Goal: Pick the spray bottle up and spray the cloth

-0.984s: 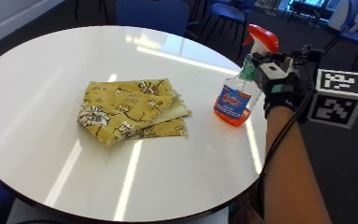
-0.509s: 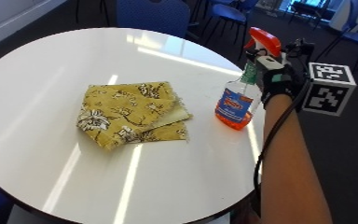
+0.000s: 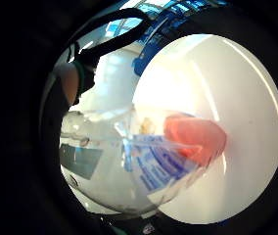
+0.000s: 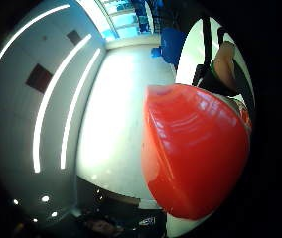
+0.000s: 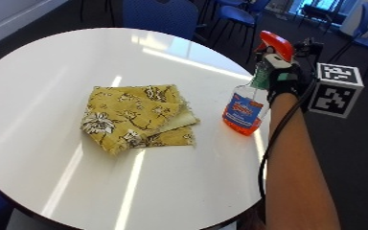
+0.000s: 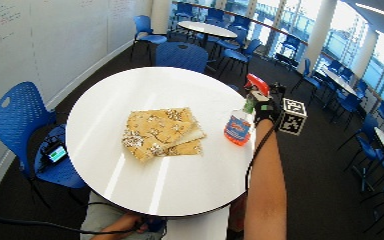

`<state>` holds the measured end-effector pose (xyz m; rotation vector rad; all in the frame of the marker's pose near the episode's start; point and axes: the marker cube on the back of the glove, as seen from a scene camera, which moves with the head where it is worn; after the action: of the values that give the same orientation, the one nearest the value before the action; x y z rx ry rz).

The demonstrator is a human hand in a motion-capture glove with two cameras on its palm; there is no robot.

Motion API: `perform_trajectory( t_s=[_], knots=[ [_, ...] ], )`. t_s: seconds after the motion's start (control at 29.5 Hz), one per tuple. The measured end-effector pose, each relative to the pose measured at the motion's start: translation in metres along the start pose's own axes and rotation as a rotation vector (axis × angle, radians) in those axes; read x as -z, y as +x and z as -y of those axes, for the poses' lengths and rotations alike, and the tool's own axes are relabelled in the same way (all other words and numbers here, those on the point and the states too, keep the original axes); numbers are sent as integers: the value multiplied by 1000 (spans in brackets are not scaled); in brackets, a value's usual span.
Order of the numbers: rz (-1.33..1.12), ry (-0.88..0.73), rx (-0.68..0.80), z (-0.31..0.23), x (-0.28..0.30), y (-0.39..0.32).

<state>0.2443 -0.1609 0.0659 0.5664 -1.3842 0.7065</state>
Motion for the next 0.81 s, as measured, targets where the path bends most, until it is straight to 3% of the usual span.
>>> perform_trajectory(
  t_s=[0.81],
  knots=[
    [-68,221,165,15,-14,-2]
  ],
)
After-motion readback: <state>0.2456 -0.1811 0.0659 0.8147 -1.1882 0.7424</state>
